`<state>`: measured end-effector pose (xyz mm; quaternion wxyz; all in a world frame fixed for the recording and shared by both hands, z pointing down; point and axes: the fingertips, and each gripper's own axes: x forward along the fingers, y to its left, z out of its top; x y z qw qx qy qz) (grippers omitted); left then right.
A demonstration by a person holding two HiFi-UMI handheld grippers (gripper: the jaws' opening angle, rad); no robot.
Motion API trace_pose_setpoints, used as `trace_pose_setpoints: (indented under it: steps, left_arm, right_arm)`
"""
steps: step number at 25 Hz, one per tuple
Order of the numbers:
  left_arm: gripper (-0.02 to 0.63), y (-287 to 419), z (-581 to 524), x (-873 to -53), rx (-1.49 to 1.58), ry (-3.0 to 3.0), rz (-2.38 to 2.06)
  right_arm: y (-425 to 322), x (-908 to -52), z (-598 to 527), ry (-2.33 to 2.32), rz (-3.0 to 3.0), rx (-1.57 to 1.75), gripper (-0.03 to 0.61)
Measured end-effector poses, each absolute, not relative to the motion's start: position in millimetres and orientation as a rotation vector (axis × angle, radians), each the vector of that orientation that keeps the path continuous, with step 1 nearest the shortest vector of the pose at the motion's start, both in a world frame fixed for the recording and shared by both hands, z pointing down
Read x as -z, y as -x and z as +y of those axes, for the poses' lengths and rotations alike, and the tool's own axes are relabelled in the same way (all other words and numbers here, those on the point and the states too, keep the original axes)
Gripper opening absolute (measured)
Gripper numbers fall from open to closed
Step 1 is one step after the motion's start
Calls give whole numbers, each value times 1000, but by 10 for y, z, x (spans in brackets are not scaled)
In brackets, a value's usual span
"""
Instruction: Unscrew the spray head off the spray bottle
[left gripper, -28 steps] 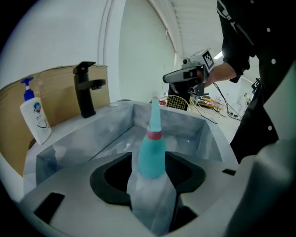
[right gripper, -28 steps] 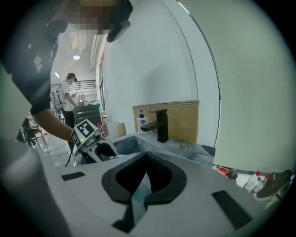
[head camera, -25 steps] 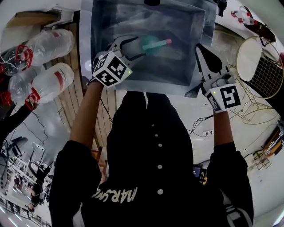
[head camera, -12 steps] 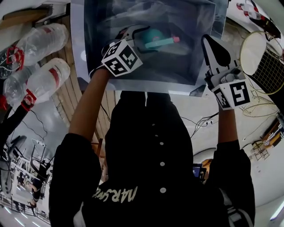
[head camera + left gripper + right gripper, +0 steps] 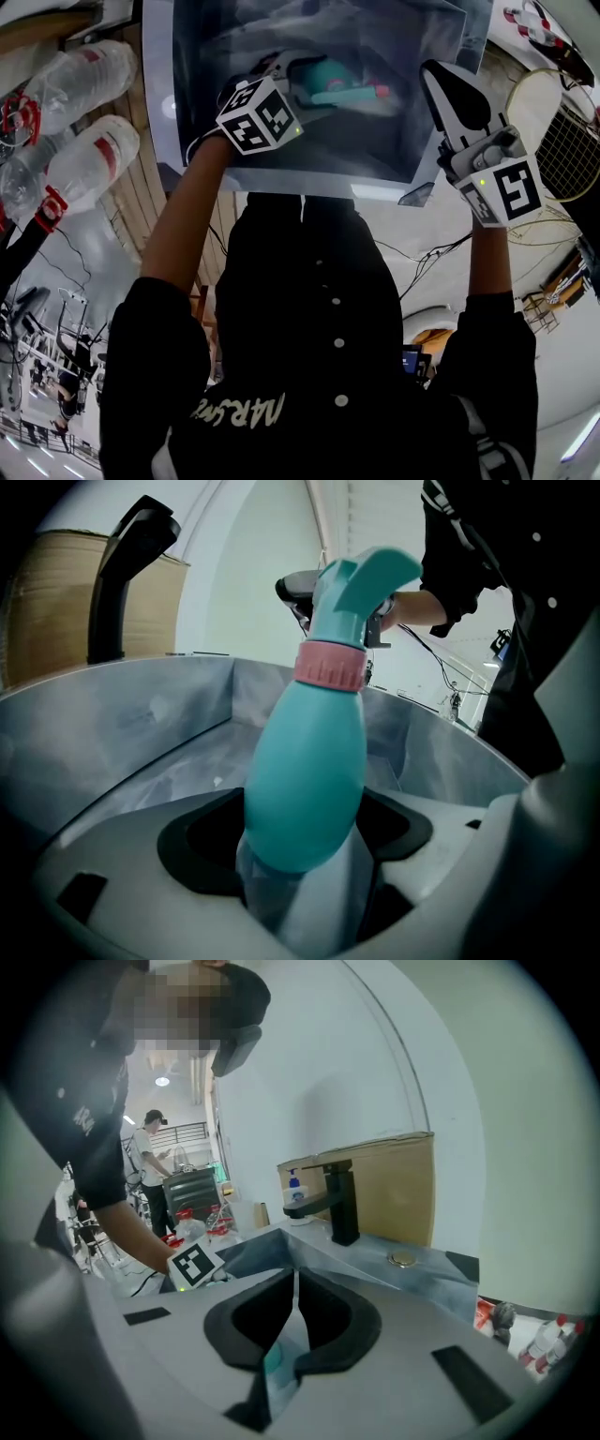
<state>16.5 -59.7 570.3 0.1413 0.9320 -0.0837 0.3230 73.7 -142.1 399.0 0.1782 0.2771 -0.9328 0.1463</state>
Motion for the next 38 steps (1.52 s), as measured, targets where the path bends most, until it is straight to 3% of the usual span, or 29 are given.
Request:
trace_pose_setpoints:
  steps: [10,18,22,38]
  left_arm:
    - [383,-247,-459,-5698,-955,-2726,-108]
    - [383,-335,-322,-5682,-993,-2753,57]
    - [383,-360,-331,-5673,-1001,-2759,91]
    - [383,-399,-239,-5666,-1024,-2786,242]
  right_arm:
    - [-144,-3810,-918,-151,-2746,-272,219]
    - [-29,-4259,-464,156,-2553,-129,191]
    - [-4,-4307,-445,183,-2571,-103,99]
    - [-15,-4267,-361,610,-2580,-99,94]
